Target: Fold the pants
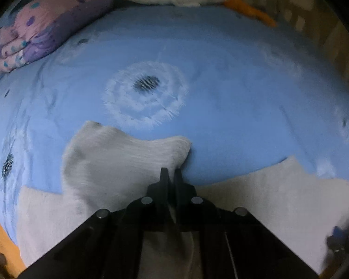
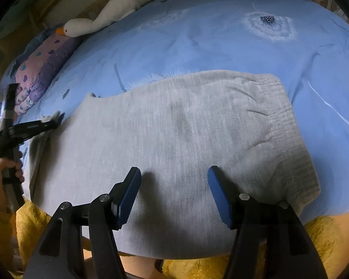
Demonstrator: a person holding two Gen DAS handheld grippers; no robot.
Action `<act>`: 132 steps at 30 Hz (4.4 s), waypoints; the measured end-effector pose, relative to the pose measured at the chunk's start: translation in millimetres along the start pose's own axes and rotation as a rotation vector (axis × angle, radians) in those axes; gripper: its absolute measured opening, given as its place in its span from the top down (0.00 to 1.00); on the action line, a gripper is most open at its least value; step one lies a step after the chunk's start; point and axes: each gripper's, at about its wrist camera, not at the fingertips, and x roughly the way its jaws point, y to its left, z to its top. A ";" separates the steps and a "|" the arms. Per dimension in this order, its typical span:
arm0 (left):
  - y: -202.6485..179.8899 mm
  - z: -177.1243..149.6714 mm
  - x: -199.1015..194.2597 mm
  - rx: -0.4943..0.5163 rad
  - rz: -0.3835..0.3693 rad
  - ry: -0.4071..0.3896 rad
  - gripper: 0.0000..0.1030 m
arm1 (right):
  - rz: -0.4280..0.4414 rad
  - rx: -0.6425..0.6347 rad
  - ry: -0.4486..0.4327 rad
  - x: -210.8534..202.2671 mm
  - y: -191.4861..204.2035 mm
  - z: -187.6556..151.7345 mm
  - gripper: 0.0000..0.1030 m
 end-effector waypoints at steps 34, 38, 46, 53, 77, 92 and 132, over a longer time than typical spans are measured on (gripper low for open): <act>203.4 -109.6 -82.7 -0.398 0.040 -0.034 0.97 | -0.065 -0.036 -0.012 4.7 18.9 -6.2 0.41; 202.7 -112.8 -108.9 -0.383 0.044 -0.073 0.97 | -0.075 -0.036 -0.008 6.0 20.6 -5.1 0.41; 221.5 -139.9 -82.9 -0.414 0.114 0.018 0.97 | -0.070 -0.041 -0.006 8.1 21.3 -2.6 0.39; 231.7 -143.5 -91.2 -0.428 0.088 0.027 0.97 | -0.076 -0.044 -0.003 9.2 19.9 -2.0 0.38; 203.3 -63.2 -26.3 -0.274 0.081 -0.023 0.95 | -0.154 -0.137 0.018 28.1 53.9 15.7 0.37; 188.1 -67.0 -60.5 -0.218 0.081 -0.010 0.80 | -0.057 -0.106 0.013 23.0 38.6 20.6 0.32; 109.4 -119.5 -59.5 -0.120 -0.004 0.044 0.39 | -0.003 0.243 -0.078 -15.3 -56.7 -0.8 0.31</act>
